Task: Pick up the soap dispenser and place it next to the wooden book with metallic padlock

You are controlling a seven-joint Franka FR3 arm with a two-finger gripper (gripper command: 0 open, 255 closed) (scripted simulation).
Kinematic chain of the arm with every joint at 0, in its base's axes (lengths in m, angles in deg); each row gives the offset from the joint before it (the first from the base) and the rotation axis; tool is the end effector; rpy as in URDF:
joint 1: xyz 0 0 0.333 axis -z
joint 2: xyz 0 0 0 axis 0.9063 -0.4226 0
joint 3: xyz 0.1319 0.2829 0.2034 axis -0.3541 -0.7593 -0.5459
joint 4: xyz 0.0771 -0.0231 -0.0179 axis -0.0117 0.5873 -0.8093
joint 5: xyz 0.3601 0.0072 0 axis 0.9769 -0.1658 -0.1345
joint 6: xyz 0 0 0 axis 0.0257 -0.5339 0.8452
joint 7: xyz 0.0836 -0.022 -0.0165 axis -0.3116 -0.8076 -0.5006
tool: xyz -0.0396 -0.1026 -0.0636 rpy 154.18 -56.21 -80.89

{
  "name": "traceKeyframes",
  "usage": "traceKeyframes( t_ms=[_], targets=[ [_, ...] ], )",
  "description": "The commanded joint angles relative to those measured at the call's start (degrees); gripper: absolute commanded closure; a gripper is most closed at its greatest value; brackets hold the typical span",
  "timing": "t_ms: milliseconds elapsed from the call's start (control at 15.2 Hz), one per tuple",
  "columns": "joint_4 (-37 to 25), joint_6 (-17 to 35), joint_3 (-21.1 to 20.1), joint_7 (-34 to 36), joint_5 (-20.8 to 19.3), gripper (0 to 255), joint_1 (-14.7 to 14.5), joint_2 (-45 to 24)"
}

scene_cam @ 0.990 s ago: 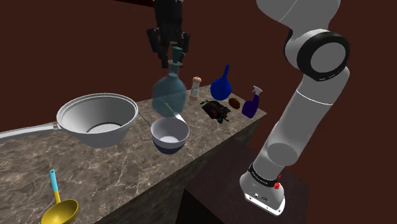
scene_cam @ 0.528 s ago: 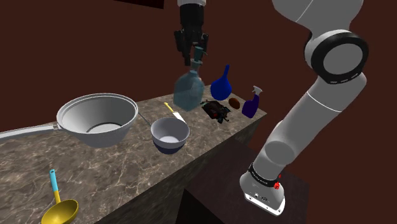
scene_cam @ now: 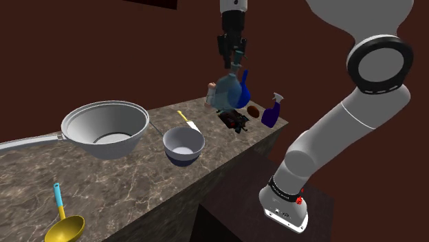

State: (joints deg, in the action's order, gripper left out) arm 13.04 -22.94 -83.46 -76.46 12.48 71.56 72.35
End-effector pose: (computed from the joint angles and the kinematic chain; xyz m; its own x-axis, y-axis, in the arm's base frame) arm 0.3530 0.0481 0.7125 0.9426 -0.0823 -0.3236 -0.1058 -0.9928 -0.0558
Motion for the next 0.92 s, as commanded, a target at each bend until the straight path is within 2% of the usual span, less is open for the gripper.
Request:
traceKeyframes(
  t_ms=[0,396,858],
  targets=[
    [0.77,-0.21,1.81,-3.24,-1.42,255,0.93,0.66],
    [2.07,-0.98,7.54,-12.96,-6.19,255,3.78,2.05],
    [0.81,-1.07,14.23,-24.35,-11.92,255,7.05,0.91]
  ],
)
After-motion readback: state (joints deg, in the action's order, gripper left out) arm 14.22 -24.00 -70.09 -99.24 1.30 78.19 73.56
